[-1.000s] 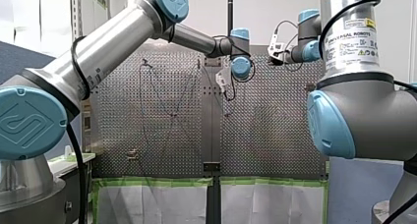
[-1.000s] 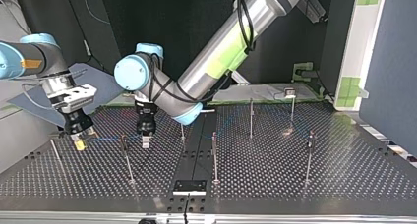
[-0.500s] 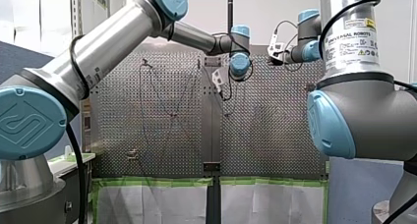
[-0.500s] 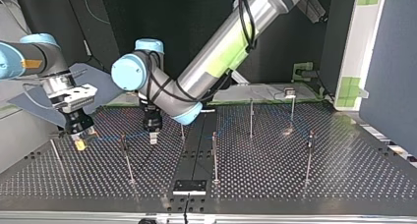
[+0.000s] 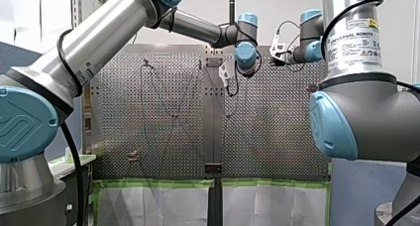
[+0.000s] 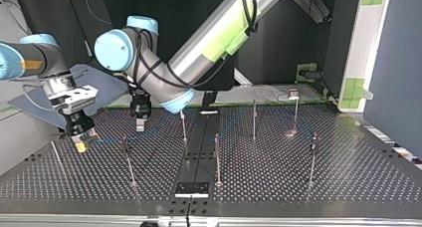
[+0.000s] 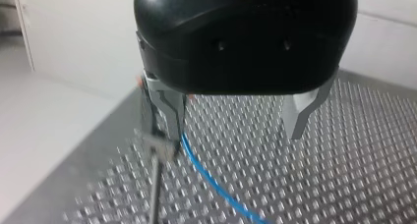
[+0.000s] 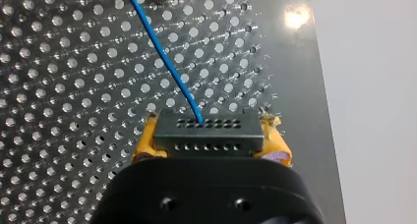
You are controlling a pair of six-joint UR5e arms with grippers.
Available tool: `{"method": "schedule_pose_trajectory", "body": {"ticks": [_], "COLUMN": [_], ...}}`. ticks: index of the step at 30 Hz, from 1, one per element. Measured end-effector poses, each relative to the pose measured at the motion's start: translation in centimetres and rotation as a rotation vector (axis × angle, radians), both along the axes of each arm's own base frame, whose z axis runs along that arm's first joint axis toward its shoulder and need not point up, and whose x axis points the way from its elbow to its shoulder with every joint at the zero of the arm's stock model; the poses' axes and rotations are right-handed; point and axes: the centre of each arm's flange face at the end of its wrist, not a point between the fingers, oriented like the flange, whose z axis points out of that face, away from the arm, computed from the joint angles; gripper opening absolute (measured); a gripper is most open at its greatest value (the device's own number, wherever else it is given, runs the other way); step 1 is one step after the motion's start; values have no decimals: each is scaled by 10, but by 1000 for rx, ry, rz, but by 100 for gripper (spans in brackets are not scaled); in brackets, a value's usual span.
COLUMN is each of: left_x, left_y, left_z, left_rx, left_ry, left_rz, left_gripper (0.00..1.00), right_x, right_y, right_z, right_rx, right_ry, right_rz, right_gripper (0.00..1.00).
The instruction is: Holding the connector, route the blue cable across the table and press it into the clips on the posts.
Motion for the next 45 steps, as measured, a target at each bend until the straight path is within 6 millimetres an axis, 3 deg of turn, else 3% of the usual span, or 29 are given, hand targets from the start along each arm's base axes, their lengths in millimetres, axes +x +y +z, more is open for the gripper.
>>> {"method": "schedule_pose_trajectory", "body": {"ticks": [5, 14, 24, 37, 45], "left_x": [-12, -12, -25, -40, -47], "left_y": [4, 30, 48, 92, 103], "left_z": [15, 42, 69, 101, 96], "left_rx": [-32, -96, -205, -330, -380], "left_ry": [-29, -87, -141, -224, -245], "left_rz": [-14, -5, -45, 52, 60], "left_gripper": [100, 100, 100, 100, 100], "right_x": [0, 0, 3, 5, 4], "right_y": [0, 0, 1, 3, 3], "right_z": [0, 0, 0, 0, 0], "right_rx": [0, 1, -1, 0, 0], "right_ry": [0, 0, 1, 2, 1], "right_rz": [0, 0, 5, 9, 9], "right_gripper": [0, 0, 0, 0, 0]}}
